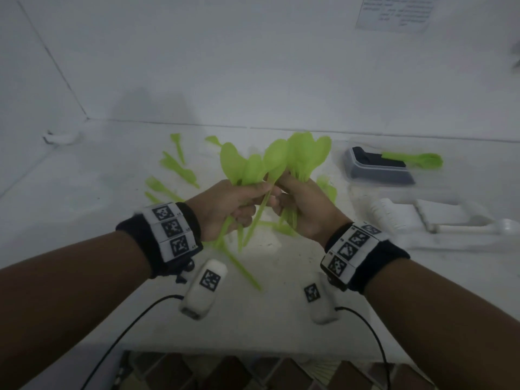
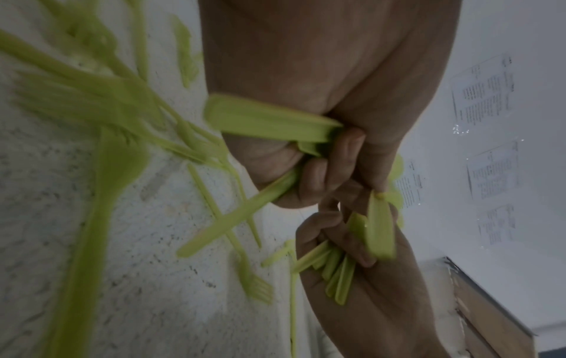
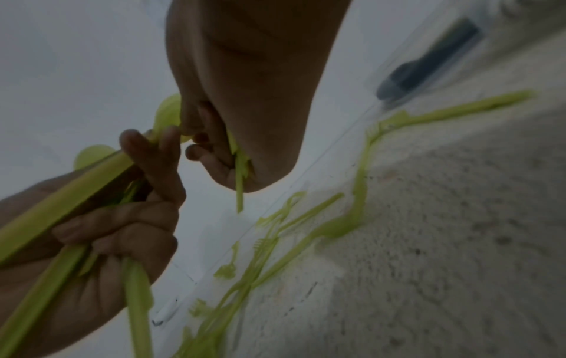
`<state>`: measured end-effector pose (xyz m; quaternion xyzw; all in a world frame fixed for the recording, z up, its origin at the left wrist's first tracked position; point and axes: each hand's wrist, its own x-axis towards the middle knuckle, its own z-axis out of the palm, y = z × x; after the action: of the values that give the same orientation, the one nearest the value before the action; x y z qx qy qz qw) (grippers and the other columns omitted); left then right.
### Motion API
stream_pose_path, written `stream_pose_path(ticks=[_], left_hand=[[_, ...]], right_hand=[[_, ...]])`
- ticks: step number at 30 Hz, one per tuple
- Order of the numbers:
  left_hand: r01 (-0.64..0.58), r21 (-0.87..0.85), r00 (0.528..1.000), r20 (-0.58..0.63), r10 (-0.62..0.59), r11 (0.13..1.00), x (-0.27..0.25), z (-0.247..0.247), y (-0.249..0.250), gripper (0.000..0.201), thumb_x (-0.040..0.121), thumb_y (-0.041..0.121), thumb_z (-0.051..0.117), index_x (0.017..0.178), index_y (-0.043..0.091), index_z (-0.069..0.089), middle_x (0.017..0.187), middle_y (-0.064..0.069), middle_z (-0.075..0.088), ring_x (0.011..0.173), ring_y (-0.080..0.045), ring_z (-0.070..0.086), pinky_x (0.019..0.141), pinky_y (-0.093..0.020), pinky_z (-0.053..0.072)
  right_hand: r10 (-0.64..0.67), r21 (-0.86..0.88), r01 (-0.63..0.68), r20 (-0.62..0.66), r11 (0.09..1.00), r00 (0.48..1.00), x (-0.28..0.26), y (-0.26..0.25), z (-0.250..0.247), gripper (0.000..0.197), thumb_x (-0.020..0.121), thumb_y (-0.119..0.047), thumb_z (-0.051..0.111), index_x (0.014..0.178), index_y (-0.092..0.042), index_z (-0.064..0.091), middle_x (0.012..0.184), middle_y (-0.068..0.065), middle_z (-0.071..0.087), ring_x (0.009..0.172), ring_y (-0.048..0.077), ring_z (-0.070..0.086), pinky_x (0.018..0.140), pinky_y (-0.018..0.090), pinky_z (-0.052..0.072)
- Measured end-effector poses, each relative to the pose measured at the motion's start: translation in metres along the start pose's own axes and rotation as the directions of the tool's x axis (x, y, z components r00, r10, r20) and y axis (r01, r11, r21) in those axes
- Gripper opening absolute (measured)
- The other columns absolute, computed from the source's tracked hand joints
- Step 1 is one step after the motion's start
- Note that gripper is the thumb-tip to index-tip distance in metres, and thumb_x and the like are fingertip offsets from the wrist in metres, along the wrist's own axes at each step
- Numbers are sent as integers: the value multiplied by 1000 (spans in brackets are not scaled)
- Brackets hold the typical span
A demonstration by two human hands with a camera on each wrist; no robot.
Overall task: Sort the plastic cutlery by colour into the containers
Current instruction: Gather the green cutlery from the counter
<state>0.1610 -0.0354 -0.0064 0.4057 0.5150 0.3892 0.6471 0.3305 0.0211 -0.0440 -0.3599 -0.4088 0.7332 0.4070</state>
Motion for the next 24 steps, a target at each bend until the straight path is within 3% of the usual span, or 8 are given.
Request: stream_pose_path(ticks=[3,5,9,11,15,18,21,24], left_hand=[[-4,64,1000,23,3,998,2,-5,-3,32,98,34,64,115,9,75,86,2,74,48,-5,41,57,-26,34],[-15,148,998,-62,25,989,6,-14,-7,33,97,39,66,112,11,75,81,1,71,54,-10,44,56,-26,35],[-130,519,954,-167,250,845,15,-47,-16,28,97,44,61,97,16,59,72,7,61,50,-5,45,58,-29,37],[-158,587,943,-148,297,794,19,-58,-18,22,99,38,56,93,17,59,73,9,65,53,-4,48,64,-30,40],[-211,521,942,-117,314,827,23,-63,-16,23,103,29,56,87,17,67,91,-5,75,57,-8,50,65,-31,42],[-286,577,903,-106,417,765,25,-64,-14,11,101,22,59,92,17,63,91,6,75,69,-7,60,66,-34,47],[-354,670,860,-42,509,653,26,-62,-13,10,97,12,58,92,20,58,83,7,71,62,-7,55,57,-30,42],[-384,878,790,151,594,287,22,-62,-10,32,81,-5,54,99,22,55,87,3,57,73,-17,54,58,-34,42]], right_hand=[[19,177,-16,-14,984,1000,-4,4,-1,10,101,-26,64,102,-16,60,98,-4,73,45,3,42,58,19,50],[30,232,7,-159,973,987,0,7,-5,12,104,-20,59,92,-17,57,97,1,72,38,6,32,51,22,49],[16,69,26,-545,997,839,8,8,-14,5,100,-14,57,97,-14,53,87,6,57,43,11,37,47,25,44],[-24,-21,14,-572,1000,820,9,11,-12,7,101,-20,58,96,-16,54,90,5,56,41,8,38,50,25,45],[-34,-64,-1,-539,998,841,13,16,7,10,101,-28,62,100,-18,64,98,3,62,49,8,42,59,26,49],[-33,-46,11,-515,999,856,17,17,23,10,104,-29,60,103,-19,65,99,2,64,62,10,48,64,27,50],[-6,-33,-11,-476,999,880,21,18,38,14,105,-28,58,103,-15,64,94,2,65,63,12,48,64,30,49],[56,86,-21,-430,996,901,26,22,44,22,105,-28,58,109,-8,67,93,3,69,64,18,52,62,34,48]])
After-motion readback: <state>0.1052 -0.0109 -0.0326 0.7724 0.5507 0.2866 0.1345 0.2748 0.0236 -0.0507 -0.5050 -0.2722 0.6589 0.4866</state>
